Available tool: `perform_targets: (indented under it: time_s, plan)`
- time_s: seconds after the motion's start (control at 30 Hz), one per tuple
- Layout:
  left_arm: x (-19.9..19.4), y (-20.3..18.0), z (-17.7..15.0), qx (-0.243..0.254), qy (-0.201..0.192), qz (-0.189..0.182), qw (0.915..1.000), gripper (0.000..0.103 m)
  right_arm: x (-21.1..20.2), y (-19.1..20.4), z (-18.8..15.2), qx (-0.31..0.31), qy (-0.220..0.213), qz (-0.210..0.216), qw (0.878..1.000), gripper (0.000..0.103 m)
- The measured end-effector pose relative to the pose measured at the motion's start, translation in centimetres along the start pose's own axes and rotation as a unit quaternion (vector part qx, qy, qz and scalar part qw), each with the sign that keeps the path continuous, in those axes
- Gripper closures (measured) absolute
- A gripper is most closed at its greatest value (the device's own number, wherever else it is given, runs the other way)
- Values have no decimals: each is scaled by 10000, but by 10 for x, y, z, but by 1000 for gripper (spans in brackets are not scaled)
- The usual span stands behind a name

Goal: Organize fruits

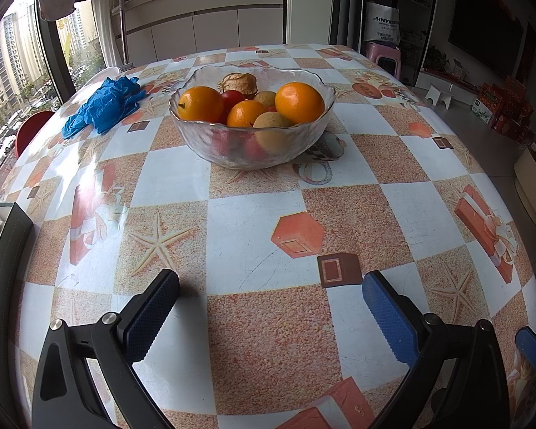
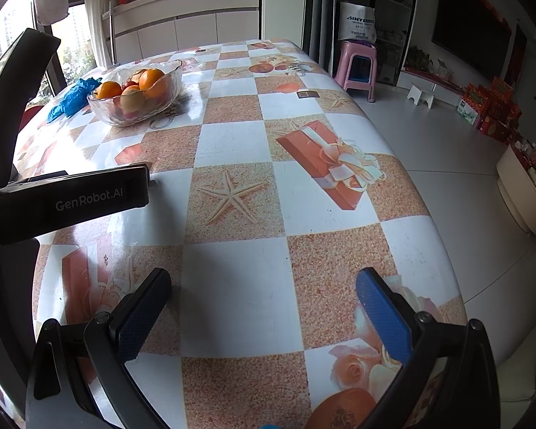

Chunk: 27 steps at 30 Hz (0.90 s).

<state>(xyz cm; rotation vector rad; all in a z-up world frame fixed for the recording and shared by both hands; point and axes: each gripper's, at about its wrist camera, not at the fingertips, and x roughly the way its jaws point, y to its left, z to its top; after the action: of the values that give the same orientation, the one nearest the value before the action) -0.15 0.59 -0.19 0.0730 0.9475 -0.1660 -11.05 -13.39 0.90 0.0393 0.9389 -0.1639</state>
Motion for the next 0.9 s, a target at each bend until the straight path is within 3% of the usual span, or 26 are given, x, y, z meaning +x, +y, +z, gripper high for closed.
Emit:
perform_targets:
  time_s: [0.9]
  plan:
    - [0,0,3,1,-1,0,10000,0,-3,4,0,53,-15,-180,9998,0]
